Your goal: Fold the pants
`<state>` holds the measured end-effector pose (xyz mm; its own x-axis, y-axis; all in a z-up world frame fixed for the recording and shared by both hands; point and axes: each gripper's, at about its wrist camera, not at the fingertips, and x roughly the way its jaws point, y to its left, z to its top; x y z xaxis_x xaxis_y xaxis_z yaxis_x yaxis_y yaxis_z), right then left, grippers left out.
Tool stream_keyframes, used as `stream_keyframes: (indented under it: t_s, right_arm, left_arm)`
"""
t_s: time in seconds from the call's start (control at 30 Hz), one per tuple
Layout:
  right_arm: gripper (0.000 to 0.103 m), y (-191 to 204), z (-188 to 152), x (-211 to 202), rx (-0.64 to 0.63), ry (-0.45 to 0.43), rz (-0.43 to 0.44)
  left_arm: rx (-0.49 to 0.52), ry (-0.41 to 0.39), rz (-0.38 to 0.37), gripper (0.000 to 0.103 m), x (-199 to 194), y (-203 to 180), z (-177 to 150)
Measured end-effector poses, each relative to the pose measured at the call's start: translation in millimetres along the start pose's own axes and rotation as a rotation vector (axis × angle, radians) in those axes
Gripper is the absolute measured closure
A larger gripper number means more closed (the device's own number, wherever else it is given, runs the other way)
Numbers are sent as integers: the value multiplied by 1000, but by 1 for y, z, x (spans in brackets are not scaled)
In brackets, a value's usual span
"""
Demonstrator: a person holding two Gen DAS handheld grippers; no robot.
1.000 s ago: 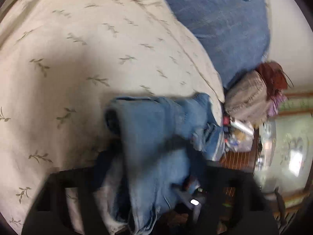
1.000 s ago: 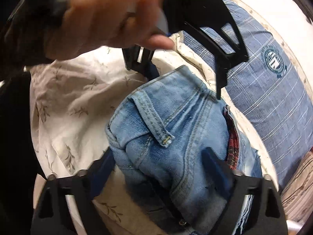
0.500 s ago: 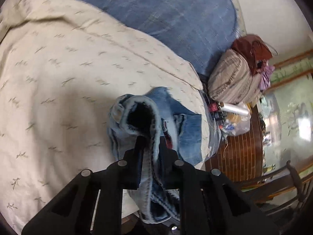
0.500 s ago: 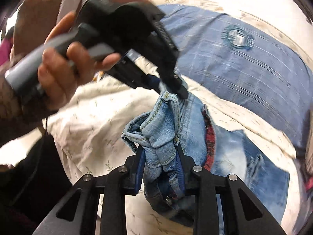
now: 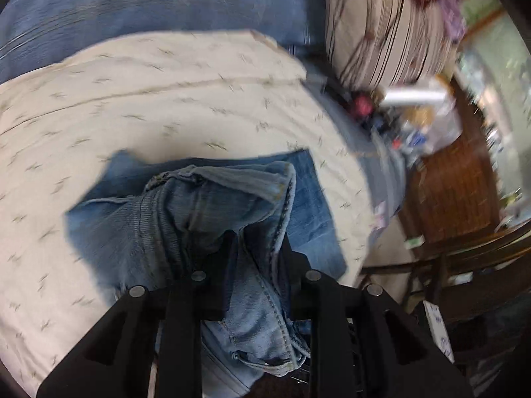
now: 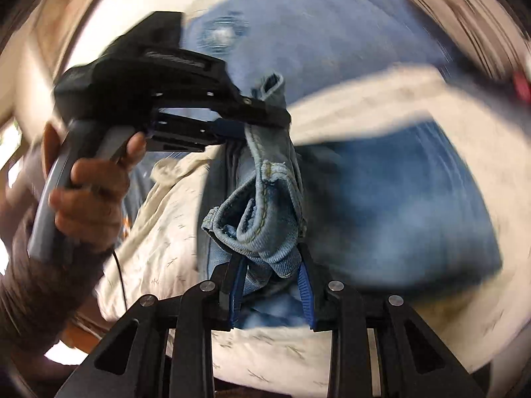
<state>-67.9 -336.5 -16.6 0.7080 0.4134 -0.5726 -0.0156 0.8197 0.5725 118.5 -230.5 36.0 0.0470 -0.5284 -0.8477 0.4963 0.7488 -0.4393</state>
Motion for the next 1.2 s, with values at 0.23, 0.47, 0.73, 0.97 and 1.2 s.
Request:
stream_keyframes:
  t_s: [0.23, 0.47, 0.73, 0.97, 1.2]
  right_arm:
    - [51, -69, -5, -5, 262, -16, 137]
    - [24, -88, -9, -30, 307, -61, 287]
    - [14, -65, -4, -5, 244, 5, 281]
    - [65, -56, 4, -2, 238, -5, 229]
    - [72, -76, 3, -50, 257, -129, 222]
  left_arm:
    - [177, 102, 185, 62, 59, -46, 6]
    - [416, 9, 117, 25, -31, -53, 7]
    - [398, 103, 135, 17, -19, -5, 25]
    - [495, 74, 219, 39, 8, -13, 1]
    - [569, -57, 91, 62, -28, -67, 4]
